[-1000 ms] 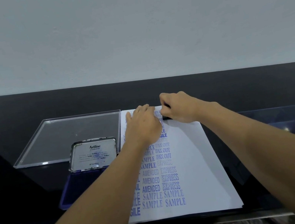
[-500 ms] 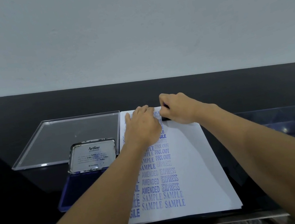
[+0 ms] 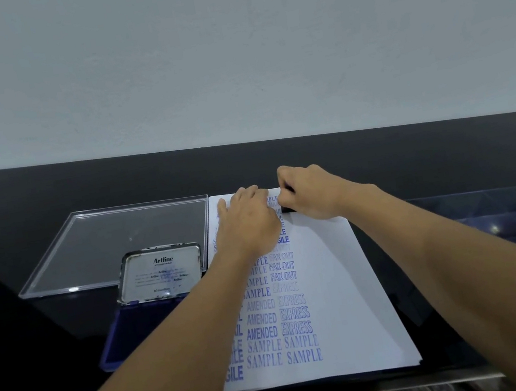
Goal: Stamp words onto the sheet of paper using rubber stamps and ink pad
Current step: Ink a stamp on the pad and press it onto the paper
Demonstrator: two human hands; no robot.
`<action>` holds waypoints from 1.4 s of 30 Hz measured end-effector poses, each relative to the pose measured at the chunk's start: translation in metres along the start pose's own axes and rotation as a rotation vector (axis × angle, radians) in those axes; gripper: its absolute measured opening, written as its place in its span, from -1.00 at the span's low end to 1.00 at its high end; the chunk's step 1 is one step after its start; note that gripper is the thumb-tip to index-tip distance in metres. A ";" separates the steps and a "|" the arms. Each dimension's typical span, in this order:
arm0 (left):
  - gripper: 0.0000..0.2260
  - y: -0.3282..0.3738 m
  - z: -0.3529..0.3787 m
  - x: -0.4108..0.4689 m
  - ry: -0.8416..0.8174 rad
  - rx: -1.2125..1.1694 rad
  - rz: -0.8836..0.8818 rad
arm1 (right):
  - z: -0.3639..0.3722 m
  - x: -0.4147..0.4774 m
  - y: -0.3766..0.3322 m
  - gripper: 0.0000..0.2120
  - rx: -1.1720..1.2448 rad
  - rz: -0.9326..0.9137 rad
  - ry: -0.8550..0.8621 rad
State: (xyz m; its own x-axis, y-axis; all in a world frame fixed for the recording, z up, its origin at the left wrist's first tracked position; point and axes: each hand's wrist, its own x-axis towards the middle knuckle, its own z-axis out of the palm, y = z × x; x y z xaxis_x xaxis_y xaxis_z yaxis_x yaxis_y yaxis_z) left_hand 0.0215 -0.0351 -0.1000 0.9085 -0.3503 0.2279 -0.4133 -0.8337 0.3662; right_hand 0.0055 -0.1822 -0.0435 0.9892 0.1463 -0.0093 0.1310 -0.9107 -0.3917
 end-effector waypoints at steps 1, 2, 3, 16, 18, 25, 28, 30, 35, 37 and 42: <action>-0.71 0.000 0.000 0.000 0.000 0.002 -0.001 | 0.000 0.001 0.000 -0.79 0.003 0.006 -0.001; -0.71 0.000 0.000 0.000 0.002 0.003 0.001 | 0.000 0.001 0.000 -0.79 0.003 0.009 -0.001; -0.71 0.000 -0.001 0.000 0.003 0.003 0.003 | 0.000 0.001 0.000 -0.79 0.003 0.009 0.000; -0.69 0.002 -0.002 -0.001 -0.008 0.009 -0.007 | -0.001 0.003 -0.002 -0.81 0.000 0.021 0.000; -0.69 0.002 -0.002 -0.001 -0.007 0.007 -0.008 | 0.000 0.003 -0.001 -0.82 0.003 0.022 0.002; -0.70 0.002 -0.001 0.000 -0.012 0.004 -0.014 | 0.002 0.001 -0.001 -0.80 0.010 0.009 0.012; -0.67 0.002 -0.002 0.000 -0.034 -0.012 -0.020 | 0.002 0.000 0.000 -0.81 0.017 0.007 0.018; -0.65 0.003 -0.004 0.000 -0.041 -0.018 -0.019 | 0.002 0.000 0.000 -0.83 0.015 0.006 0.018; -0.67 0.004 -0.008 0.001 -0.070 -0.042 -0.032 | 0.003 -0.002 -0.002 -0.84 0.023 0.000 0.022; -0.74 0.004 -0.008 0.003 -0.075 -0.057 -0.043 | 0.003 -0.002 -0.002 -0.84 0.022 0.002 0.023; -0.83 0.005 -0.013 0.008 -0.135 -0.072 -0.076 | 0.000 0.001 -0.002 -0.81 0.021 0.025 -0.007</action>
State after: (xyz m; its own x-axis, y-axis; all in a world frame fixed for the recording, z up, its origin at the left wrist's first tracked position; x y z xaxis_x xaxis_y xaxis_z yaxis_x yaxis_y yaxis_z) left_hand 0.0254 -0.0366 -0.0848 0.9353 -0.3456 0.0756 -0.3421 -0.8291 0.4423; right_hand 0.0061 -0.1803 -0.0428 0.9916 0.1266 -0.0252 0.1051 -0.9056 -0.4108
